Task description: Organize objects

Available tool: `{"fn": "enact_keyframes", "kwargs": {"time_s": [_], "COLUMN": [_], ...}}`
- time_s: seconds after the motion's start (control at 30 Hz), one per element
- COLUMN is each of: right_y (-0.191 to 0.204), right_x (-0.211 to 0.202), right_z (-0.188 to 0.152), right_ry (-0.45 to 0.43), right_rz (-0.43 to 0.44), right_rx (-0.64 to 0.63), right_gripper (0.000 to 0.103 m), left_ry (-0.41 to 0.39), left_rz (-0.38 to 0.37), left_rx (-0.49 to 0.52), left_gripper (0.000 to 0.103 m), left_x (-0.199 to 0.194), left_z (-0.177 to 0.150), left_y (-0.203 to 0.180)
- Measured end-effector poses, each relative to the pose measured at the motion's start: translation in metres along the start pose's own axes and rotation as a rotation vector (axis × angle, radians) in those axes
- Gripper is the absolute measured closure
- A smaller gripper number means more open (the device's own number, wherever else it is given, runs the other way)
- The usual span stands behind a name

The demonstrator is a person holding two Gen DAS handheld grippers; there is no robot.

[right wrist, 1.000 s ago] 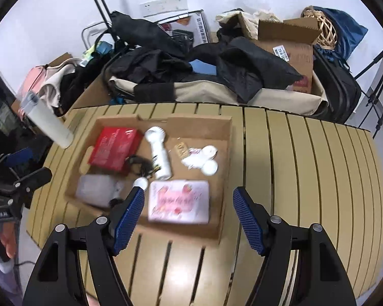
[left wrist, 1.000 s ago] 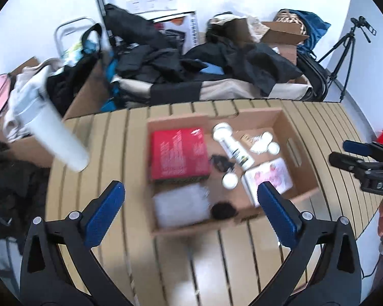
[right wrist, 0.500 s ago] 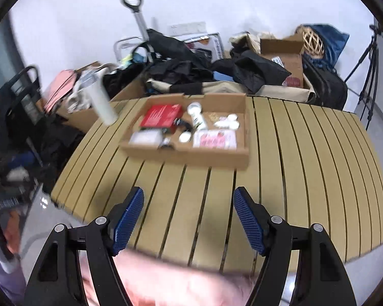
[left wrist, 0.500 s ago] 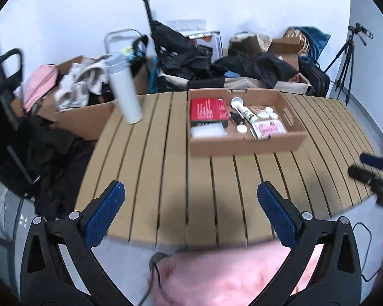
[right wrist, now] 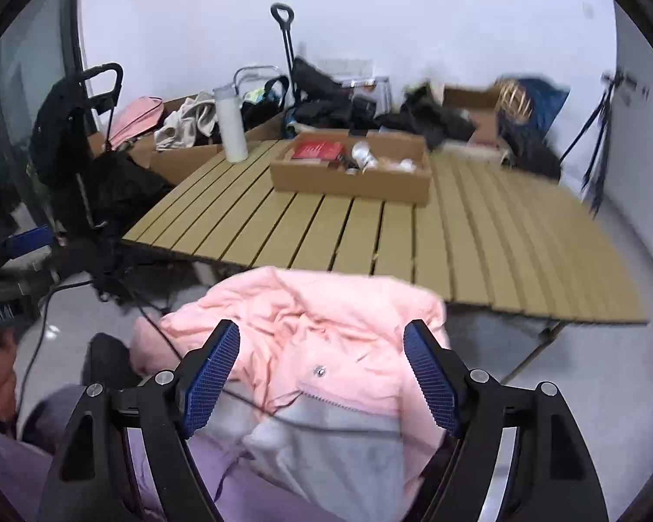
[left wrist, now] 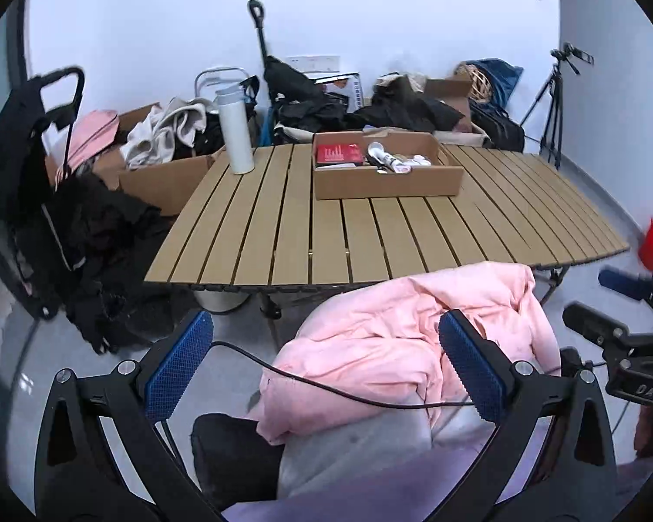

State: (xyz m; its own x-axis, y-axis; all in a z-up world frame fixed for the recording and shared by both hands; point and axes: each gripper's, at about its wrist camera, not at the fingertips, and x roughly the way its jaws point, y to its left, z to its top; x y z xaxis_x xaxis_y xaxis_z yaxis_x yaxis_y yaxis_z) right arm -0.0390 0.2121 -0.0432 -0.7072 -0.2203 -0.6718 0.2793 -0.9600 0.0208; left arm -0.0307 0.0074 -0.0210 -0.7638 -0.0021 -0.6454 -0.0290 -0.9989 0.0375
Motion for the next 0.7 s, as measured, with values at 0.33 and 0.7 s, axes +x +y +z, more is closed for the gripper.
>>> {"fn": "enact_keyframes", "kwargs": {"time_s": [0.33,0.7], "right_y": [0.005,-0.005], "right_x": [-0.016,-0.016], "right_z": [-0.003,-0.001], "right_ry": [-0.056,-0.055], "right_rz": [0.033,0.021], "right_rx": [0.024,0.066], "right_gripper": [0.022,0.022], "left_ry": [-0.033,-0.031], "left_rz": [-0.012,-0.016], "left_rx": [-0.004,-0.017], "left_gripper": [0.0,0.0], "left_x": [-0.008,-0.008], "left_z": [-0.001,-0.002], "left_y": [-0.009,-0.004]}}
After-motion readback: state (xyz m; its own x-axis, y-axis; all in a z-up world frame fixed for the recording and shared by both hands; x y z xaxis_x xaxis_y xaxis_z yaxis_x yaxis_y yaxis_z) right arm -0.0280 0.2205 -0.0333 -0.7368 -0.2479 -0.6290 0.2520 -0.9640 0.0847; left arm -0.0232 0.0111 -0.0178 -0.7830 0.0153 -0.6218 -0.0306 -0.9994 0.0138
